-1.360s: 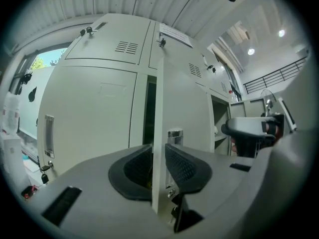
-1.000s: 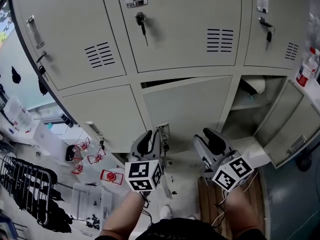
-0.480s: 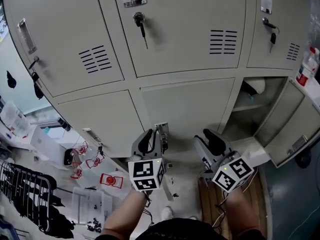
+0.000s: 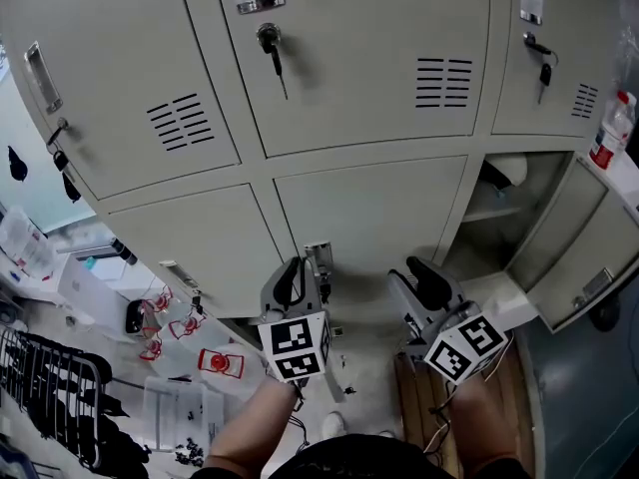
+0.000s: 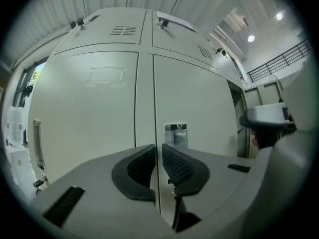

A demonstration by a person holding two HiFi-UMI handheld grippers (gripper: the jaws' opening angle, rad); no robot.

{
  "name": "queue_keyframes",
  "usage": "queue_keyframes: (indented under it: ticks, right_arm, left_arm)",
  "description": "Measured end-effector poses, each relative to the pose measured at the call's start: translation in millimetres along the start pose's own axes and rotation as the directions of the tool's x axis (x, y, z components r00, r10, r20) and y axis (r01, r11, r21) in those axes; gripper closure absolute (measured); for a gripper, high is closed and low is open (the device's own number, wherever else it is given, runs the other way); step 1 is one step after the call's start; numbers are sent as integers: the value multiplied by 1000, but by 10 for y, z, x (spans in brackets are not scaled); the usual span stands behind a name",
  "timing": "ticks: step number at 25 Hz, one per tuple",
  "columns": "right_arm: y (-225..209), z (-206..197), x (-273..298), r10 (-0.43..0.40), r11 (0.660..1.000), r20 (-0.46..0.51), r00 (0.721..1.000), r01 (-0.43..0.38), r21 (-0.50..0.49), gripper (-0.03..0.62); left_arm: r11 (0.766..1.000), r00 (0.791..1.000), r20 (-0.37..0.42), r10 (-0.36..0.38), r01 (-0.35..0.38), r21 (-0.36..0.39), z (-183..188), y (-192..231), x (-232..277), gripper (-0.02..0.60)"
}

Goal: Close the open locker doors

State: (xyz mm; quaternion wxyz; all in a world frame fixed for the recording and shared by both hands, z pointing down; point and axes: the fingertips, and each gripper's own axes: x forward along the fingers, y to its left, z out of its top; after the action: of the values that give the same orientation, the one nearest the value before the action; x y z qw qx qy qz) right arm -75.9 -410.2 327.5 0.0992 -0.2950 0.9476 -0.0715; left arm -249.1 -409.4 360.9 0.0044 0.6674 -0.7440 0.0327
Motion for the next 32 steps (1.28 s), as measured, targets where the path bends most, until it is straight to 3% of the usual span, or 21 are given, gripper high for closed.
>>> queue_keyframes:
  ticks: [13, 21, 28, 32]
  right_arm:
    - [17, 39, -14, 9, 1000, -2, 1000, -9, -8, 434]
    - [-11, 74, -112, -8, 1000, 6, 1000, 8, -12, 434]
    - [-45, 113, -195, -38, 999, 22, 999, 38, -17, 434]
    - [-55, 156, -284, -62, 997, 35, 997, 64, -40, 434]
  left_arm:
    - [1000, 1000, -2, -9, 9, -5, 0, -5, 1, 528]
    - [1000, 1000, 25, -16, 16, -4, 46, -48, -82, 485]
    - [995, 993, 65, -95, 93, 30, 156, -273, -250, 439]
    - [980, 977, 80, -197, 196, 21, 245, -490, -323, 410]
